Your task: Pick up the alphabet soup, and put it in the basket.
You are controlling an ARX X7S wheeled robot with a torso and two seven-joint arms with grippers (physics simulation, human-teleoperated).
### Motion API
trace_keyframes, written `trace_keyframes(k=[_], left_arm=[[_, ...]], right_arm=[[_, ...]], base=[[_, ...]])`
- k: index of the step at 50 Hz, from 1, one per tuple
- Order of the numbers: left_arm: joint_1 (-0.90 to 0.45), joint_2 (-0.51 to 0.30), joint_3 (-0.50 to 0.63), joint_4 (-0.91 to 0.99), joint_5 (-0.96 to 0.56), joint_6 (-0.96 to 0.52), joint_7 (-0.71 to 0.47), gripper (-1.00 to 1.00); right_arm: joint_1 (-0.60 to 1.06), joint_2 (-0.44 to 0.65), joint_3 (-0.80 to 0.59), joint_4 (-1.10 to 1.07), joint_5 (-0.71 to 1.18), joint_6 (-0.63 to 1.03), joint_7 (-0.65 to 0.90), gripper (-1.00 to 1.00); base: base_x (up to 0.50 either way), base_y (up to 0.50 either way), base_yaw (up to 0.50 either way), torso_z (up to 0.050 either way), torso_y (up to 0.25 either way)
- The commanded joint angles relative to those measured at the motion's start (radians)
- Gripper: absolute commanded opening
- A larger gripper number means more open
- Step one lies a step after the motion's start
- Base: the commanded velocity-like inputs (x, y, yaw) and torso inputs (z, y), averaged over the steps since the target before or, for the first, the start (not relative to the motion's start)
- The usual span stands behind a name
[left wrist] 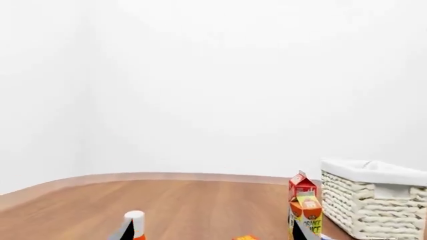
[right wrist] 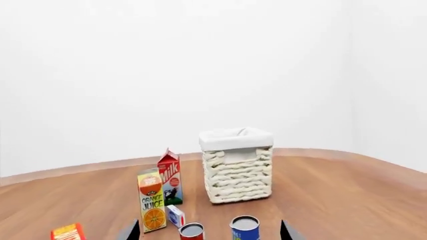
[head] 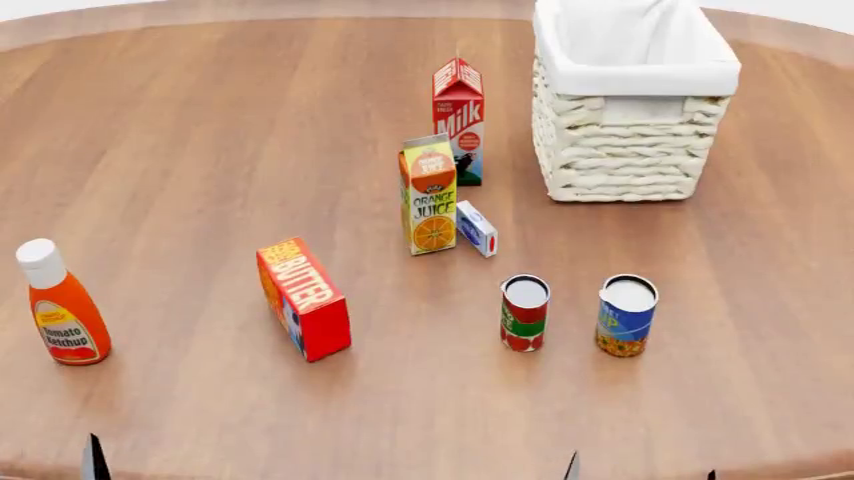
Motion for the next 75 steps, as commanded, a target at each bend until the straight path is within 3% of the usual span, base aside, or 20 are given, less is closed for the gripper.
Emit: trace_keyframes(k=[1, 48, 75], left_arm=[[0.027, -0.020, -0.002, 0.029, -0.014, 0.060, -0.026, 1.00], [0.028, -0.069, 0.030, 0.030, -0.035, 0.080, -0.087, 1.00], [0.029, -0.086, 0.048, 0.026, -0.031, 0.093, -0.113, 1.00]], right_arm=[[-0.005, 0.019, 0.020, -0.016, 0.051, -0.027, 0.025, 1.00], [0.035, 0.070, -0.012, 0.017, 0.127, 0.017, 0.073, 1.00], [0.042, 0.086, -0.026, 0.027, 0.140, 0.015, 0.098, 1.00]], base=[[0.00, 0.00, 0.00, 0.000, 0.000], [0.00, -0.06, 0.00, 0.000, 0.000], [-0.01, -0.24, 0.00, 0.000, 0.000]])
